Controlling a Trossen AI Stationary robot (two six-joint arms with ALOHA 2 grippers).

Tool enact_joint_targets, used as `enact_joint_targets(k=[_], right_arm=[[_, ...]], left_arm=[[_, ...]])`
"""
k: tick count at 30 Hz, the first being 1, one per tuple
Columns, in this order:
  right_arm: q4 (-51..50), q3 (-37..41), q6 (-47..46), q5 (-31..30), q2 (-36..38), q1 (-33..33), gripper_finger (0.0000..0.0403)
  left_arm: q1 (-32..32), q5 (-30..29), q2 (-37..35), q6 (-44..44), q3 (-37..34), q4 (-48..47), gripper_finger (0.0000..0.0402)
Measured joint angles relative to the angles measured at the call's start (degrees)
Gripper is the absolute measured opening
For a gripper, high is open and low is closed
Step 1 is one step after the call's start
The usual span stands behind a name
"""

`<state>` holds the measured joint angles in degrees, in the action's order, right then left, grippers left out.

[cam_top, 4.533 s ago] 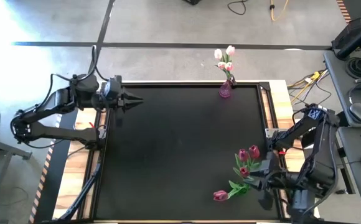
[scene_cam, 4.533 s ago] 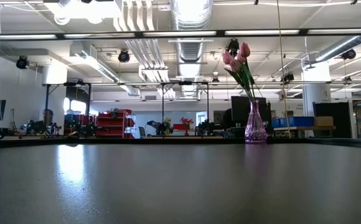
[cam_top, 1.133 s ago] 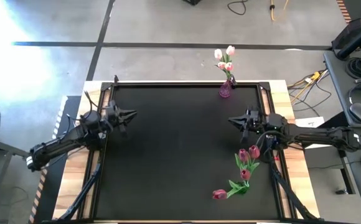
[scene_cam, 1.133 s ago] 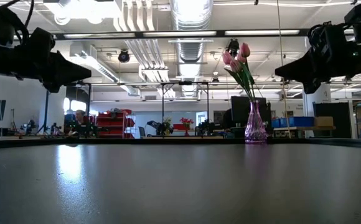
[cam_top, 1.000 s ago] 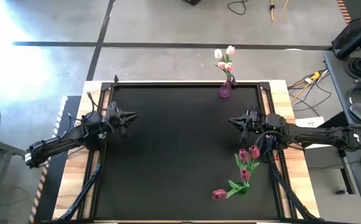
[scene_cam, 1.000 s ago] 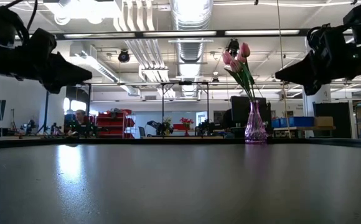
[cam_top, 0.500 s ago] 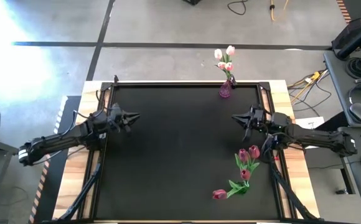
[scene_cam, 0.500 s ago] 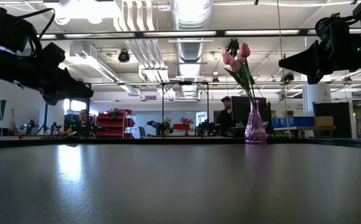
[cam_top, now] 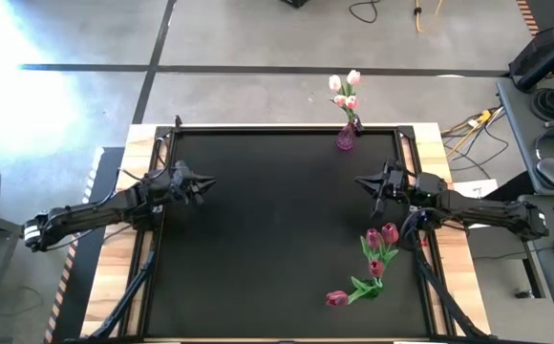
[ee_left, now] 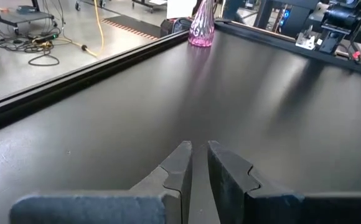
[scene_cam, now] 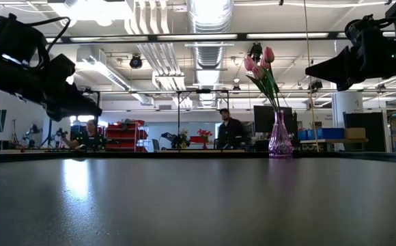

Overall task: Sort flowers into vase by color
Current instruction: Return to Home Position

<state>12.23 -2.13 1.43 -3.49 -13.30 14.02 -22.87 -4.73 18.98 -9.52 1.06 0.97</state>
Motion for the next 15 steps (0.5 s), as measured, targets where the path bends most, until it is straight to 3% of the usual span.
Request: enact_joint_targets(k=[15], right_arm=[[0.0, -0.1, 0.1, 0.0, 0.0, 0.0, 0.0009]], left_arm=[[0.0, 0.1, 0.9, 0.0, 0.0, 0.3, 0.0036]])
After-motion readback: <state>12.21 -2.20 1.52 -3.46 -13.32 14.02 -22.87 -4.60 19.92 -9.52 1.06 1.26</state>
